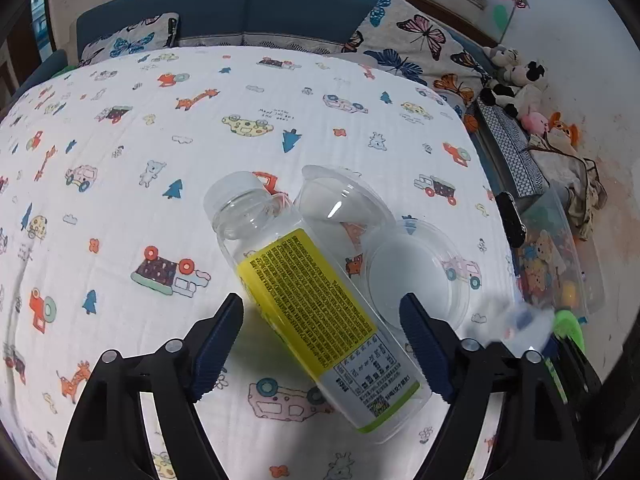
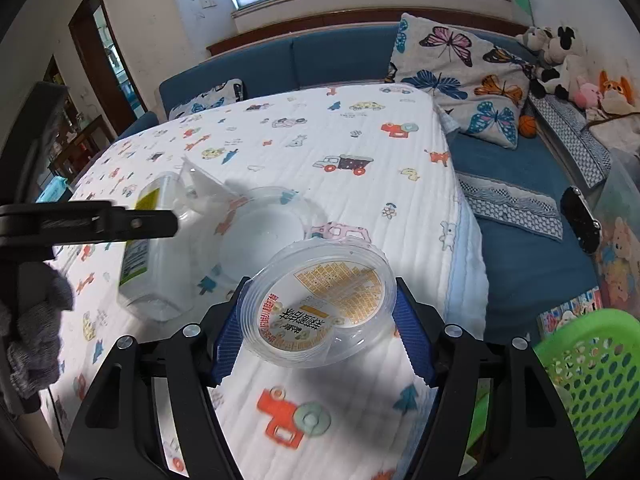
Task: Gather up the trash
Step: 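Grasp the round clear food container with the right tool while the left tool grasps the yellow-label bottle, then carry the container and bottle over the green basket and open both tools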
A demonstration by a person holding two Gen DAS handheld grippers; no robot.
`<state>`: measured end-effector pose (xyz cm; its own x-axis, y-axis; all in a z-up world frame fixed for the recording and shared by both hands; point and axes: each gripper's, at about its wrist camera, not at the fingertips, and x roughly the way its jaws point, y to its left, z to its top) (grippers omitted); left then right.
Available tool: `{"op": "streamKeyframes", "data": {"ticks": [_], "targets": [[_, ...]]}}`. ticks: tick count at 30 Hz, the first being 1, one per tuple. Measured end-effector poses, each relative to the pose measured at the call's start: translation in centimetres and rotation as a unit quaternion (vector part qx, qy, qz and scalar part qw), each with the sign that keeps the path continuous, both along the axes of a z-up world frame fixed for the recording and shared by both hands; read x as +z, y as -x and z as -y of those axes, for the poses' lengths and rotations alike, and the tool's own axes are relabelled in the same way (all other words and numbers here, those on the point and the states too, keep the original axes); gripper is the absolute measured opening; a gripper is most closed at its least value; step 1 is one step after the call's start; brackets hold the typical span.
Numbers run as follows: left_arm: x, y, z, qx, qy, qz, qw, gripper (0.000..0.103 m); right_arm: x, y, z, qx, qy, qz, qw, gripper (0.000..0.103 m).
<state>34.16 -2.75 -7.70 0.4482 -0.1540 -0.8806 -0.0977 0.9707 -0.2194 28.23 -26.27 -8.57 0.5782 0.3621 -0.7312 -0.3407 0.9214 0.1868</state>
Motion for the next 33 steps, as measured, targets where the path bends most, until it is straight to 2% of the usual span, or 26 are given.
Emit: {"op": "streamKeyframes", "data": {"ticks": [6,17,28,33], "targets": [[-0.6,-0.2,0.0,0.008,-0.001,-0.005,0.9999,0.071,0.5,1.3,0.5,-0.012,0.004,0.0,1.0,0.068],[0.4,2.1,-0.5,-0.008,-0.005,0.002,1.0,0.053,1.6,4.9,1.2,-0.022,0.0,0.007,1.0,0.068],[1.8,7.2,-1.5,-0.041,0.002,0.011,0.9991,0.049,2.8,8.9,2.4,-0.042,-0.007,0.017,0.999,0.068],[3.1,9.7,-0.9,-0.064,0.003,0.028,0.9976,0.048,3.5,10.8,3.1,-0.051,-0.006,0.026,0.998,0.068]]}}
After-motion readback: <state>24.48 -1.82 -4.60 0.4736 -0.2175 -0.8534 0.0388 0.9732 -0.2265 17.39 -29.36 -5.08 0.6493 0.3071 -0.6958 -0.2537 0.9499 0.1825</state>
